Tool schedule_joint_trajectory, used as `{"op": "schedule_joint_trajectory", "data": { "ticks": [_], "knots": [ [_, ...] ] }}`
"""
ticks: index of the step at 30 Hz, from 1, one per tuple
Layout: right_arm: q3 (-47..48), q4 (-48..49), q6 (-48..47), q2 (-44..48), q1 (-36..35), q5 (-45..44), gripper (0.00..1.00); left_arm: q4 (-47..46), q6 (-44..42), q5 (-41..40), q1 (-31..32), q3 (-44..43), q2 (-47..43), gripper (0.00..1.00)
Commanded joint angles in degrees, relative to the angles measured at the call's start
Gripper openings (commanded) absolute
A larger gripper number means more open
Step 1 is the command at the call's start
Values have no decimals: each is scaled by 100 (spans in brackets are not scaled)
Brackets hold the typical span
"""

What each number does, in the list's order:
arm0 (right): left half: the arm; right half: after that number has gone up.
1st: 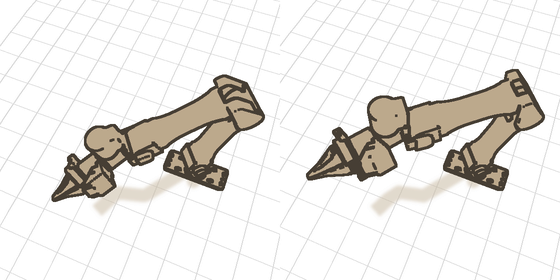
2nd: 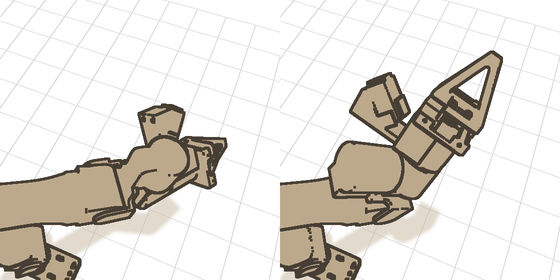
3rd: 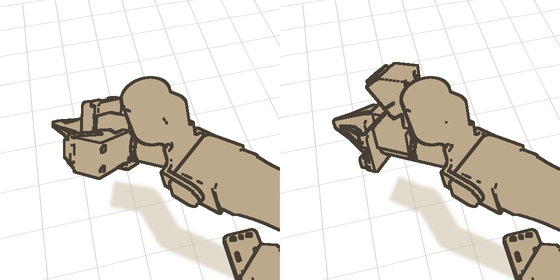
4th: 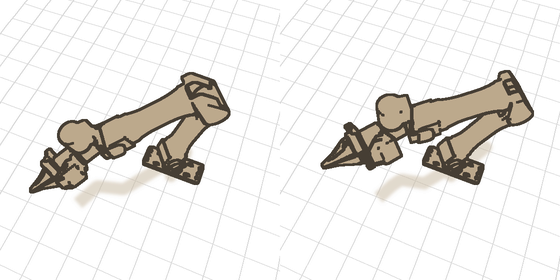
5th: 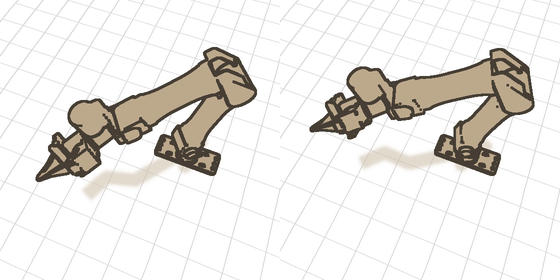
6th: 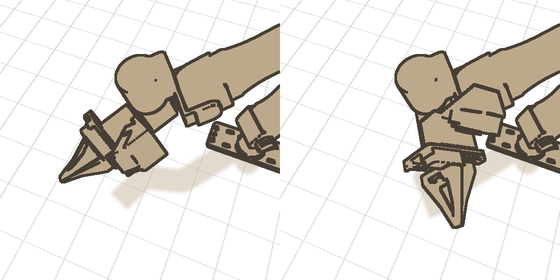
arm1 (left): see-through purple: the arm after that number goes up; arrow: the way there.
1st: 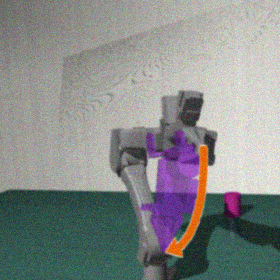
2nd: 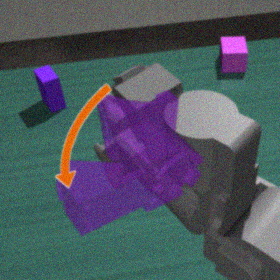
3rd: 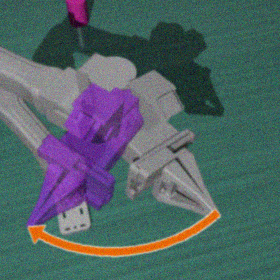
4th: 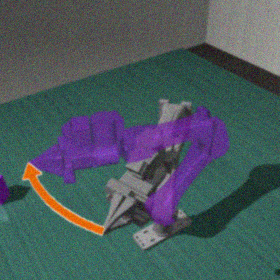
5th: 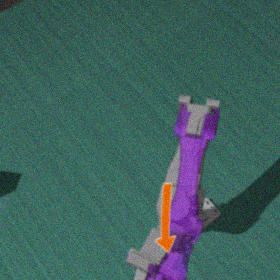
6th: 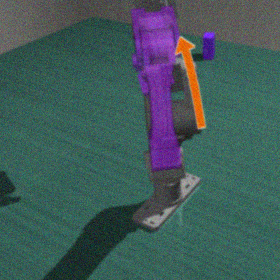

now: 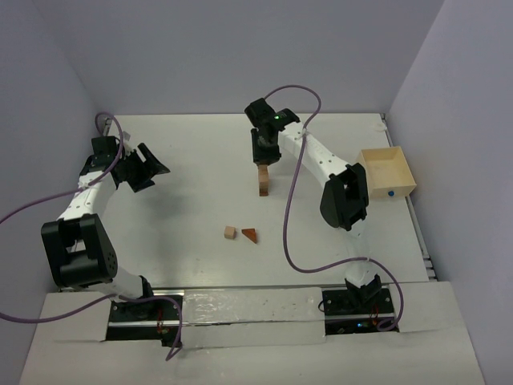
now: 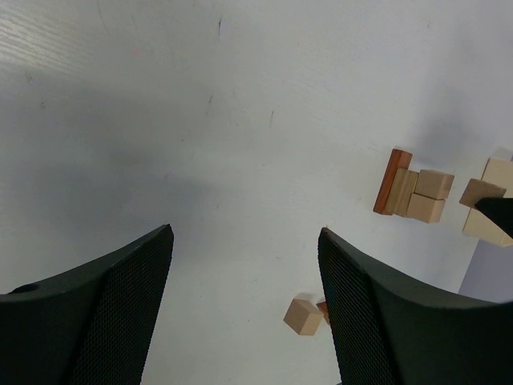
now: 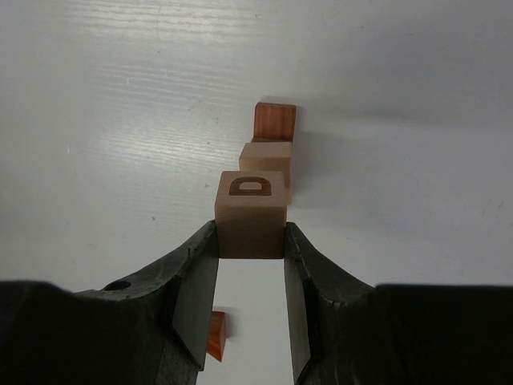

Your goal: Build the wood block tower

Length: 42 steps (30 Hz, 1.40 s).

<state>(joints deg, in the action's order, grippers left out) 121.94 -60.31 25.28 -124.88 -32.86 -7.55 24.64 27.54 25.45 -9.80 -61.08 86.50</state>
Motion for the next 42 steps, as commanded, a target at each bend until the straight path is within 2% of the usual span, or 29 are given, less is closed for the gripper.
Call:
{"op": "schedule_joint_trajectory", "data": {
  "ticks": [1,15,25,42],
  "knots": [
    [-11,18,65,6,-35,-61,9,-223,33,4,-5,-124,32,80],
    [22,2,30,-81,-18,-45,11,-224,33,30,-39,-105,16,80],
    [54,-7,16,-154,12,-51,18,-228,41,83,-61,-97,42,80],
    [110,-24,17,-239,78,4,20,-218,50,100,-66,-106,73,80]
  ]
}}
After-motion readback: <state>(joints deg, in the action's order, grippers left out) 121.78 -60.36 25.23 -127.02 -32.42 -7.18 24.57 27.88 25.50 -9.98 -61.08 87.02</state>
